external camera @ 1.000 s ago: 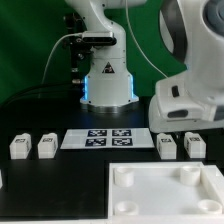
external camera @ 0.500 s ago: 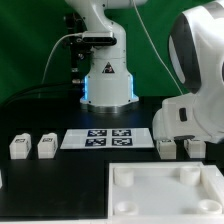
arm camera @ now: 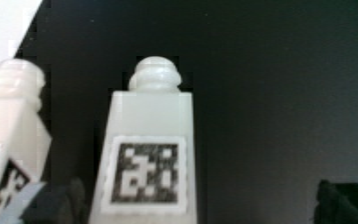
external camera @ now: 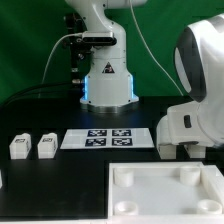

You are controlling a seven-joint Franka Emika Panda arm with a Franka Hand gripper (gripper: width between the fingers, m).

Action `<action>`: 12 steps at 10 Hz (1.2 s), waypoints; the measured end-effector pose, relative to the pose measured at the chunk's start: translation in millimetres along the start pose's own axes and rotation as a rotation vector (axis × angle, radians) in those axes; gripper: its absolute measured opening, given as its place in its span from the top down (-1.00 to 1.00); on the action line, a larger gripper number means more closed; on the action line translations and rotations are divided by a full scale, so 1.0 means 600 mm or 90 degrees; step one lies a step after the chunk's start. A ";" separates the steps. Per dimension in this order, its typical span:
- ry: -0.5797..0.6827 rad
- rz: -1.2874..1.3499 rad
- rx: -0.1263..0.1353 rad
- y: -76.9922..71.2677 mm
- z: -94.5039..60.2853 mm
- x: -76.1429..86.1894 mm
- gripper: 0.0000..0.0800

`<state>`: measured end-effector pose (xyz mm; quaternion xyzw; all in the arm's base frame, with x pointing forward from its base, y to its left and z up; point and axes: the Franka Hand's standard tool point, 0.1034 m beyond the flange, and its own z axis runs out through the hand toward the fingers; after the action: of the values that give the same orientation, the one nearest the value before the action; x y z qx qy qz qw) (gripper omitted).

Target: Assemble one leg

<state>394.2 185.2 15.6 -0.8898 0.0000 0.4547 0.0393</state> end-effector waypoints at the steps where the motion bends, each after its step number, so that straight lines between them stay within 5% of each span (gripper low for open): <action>1: -0.002 -0.002 -0.001 0.000 0.004 0.001 -0.62; 4: 0.004 -0.017 -0.001 0.003 0.005 0.006 -0.55; 5: 0.004 -0.017 -0.001 0.003 0.005 0.006 -0.18; 6: 0.005 -0.017 -0.001 0.003 0.005 0.006 -0.18; 7: 0.004 -0.017 -0.001 0.003 0.005 0.006 0.19; 8: 0.004 -0.017 -0.001 0.003 0.005 0.006 0.28; 12: 0.004 -0.017 -0.001 0.003 0.005 0.006 0.28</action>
Offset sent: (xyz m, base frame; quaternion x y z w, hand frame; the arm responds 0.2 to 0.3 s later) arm 0.0000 0.0000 0.0000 0.0000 0.0000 0.0000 1.0000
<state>393.6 183.9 11.0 -0.8913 -0.0123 0.4510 0.0448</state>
